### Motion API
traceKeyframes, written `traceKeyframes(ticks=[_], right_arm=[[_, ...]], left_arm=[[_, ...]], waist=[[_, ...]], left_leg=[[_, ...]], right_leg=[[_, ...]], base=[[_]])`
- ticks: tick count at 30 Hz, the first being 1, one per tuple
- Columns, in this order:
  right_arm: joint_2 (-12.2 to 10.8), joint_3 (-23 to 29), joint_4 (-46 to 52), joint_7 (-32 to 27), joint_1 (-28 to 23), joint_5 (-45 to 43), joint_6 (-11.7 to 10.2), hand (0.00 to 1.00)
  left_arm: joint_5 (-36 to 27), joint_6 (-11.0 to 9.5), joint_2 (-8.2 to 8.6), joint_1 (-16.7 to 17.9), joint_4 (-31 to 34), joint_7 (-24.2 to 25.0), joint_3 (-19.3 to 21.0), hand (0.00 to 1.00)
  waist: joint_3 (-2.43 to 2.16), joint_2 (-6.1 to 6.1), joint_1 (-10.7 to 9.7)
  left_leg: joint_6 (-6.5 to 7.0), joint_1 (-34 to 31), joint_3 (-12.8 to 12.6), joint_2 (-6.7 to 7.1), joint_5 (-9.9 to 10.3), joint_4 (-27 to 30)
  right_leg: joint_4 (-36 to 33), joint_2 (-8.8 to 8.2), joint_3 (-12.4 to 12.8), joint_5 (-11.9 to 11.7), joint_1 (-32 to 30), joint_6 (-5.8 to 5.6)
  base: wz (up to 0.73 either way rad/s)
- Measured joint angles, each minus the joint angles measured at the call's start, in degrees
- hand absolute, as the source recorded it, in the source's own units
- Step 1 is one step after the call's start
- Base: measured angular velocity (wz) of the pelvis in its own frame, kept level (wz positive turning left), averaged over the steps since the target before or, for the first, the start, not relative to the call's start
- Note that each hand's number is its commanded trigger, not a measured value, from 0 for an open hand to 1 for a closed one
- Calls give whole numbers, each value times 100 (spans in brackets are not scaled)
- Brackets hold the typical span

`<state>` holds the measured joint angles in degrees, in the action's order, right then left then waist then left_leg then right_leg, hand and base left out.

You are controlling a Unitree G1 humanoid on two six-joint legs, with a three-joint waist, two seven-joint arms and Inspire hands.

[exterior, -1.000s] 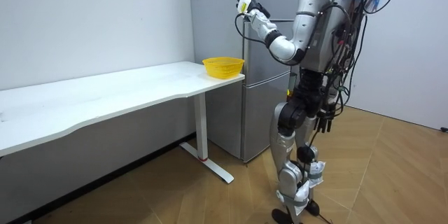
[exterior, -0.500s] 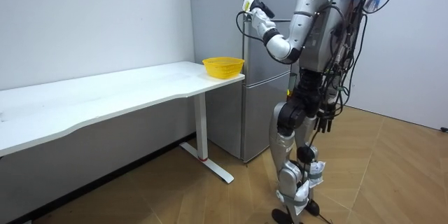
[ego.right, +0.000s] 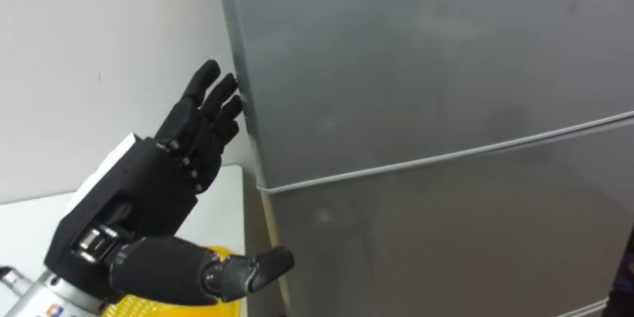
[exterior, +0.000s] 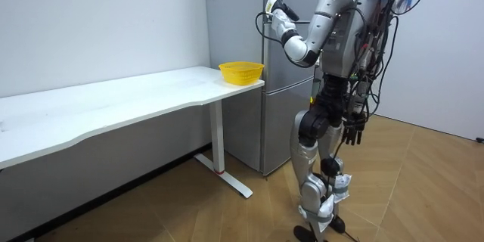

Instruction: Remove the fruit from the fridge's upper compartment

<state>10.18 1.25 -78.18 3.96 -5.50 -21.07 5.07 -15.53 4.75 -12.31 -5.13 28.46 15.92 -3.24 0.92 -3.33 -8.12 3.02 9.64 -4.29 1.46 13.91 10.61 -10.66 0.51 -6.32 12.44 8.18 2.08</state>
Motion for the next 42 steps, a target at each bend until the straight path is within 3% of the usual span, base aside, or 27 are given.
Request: traceKeyframes(ticks=[18, 21, 22, 23, 24, 29, 30, 31, 38, 42], right_arm=[[-2, 6, 24, 127, 28, -177, 136, 0], [-1, 7, 37, 201, 32, -178, 179, 0], [-1, 5, 40, 224, 34, -178, 209, 0], [-2, 5, 40, 228, 30, -178, 215, 0], [-2, 5, 43, 235, 27, -178, 217, 0], [-1, 3, 55, 283, 11, -177, 252, 0], [-1, 2, 55, 290, 11, -178, 252, 0], [0, 1, 53, 289, 8, -178, 252, 0], [82, -5, 25, 238, 38, -176, 238, 0], [93, -150, 17, 209, 35, -174, 238, 0]], left_arm=[[-2, 44, -1, -64, -270, 61, -11, 0], [-2, 174, -4, -176, -390, 76, 9, 0], [-8, 175, -10, -186, -419, 82, 24, 56], [-9, 176, -15, -186, -449, 81, 32, 92], [-9, 185, -17, -186, -456, 82, 32, 100], [-4, 241, -18, -186, -456, 48, 90, 97], [-3, 242, -18, -186, -456, 36, 143, 74], [-2, 242, -19, -186, -456, 9, 237, 0], [-3, 241, -24, -186, -454, -67, 269, 0], [-4, 241, -54, -186, -455, -61, 171, 0]], waist=[[-7, 83, -93], [-11, 108, -92], [-12, 112, -85], [-12, 111, -91], [-12, 111, -94], [-25, 113, -89], [-26, 114, -91], [-30, 117, -83], [-64, 96, -80], [-57, 75, -87]], left_leg=[[0, 39, -30, -4, 0, -5], [0, 42, -29, -4, 0, -5], [0, 48, -40, -4, 0, -5], [0, 54, -31, -4, 0, -4], [0, 54, -25, -4, 0, -3], [0, 56, -34, -5, 0, 1], [0, 56, -40, -6, 0, 1], [0, 56, -41, -7, 0, 1], [0, 60, -42, -1, 0, 1], [0, 42, -44, -2, 0, 1]], right_leg=[[-16, 2, 30, -1, -3, -1], [-12, 3, 33, -1, -4, -1], [-15, 5, 50, -1, -5, -1], [-11, 8, 70, -1, -9, -1], [-11, 8, 73, -1, -12, -1], [-23, 9, 79, -1, -17, 0], [-24, 10, 79, -1, -17, 0], [-23, 10, 73, -1, -14, 0], [-15, -3, 23, -8, 20, -7], [0, -4, -21, -7, 34, -8]], base=[[0], [0], [-5], [-6], [-4], [0], [0], [5], [2], [7]])
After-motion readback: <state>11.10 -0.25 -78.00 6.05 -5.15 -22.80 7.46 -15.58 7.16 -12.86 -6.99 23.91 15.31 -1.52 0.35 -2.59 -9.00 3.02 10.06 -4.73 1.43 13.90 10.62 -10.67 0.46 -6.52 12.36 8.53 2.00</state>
